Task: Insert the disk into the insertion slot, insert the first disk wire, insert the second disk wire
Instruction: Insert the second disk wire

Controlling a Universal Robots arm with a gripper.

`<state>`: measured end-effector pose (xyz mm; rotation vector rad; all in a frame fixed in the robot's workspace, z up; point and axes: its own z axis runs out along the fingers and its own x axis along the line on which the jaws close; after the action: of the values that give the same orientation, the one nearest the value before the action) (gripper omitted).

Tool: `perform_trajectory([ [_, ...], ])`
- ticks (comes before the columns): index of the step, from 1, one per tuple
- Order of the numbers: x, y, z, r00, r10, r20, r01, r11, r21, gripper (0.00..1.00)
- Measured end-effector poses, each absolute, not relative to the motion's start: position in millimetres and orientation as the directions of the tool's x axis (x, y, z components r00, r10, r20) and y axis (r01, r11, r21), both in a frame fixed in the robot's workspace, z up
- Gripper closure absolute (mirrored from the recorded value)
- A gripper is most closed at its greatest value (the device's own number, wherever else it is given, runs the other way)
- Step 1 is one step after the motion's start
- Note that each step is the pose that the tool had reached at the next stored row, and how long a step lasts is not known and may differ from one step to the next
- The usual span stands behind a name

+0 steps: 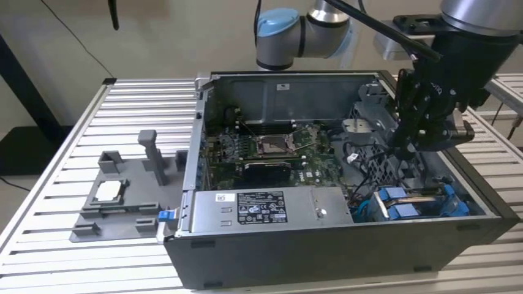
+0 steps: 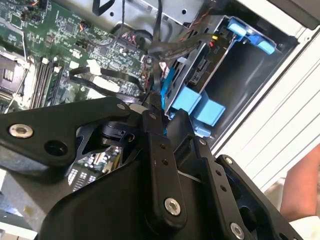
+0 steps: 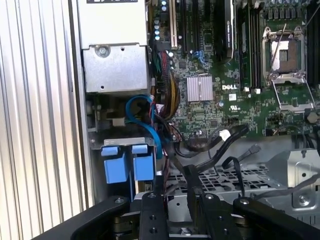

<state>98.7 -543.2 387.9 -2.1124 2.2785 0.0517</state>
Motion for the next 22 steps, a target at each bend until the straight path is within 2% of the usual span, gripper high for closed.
perform_trajectory([
  [6, 94.0, -535.4, 387.8, -0.065, -0.997, -0.045, -0.998, 0.065, -0.005, 0.67],
  [22, 91.8, -527.3, 382.1, 0.07, -0.998, -0.005, -0.997, -0.069, -0.032, 0.67],
])
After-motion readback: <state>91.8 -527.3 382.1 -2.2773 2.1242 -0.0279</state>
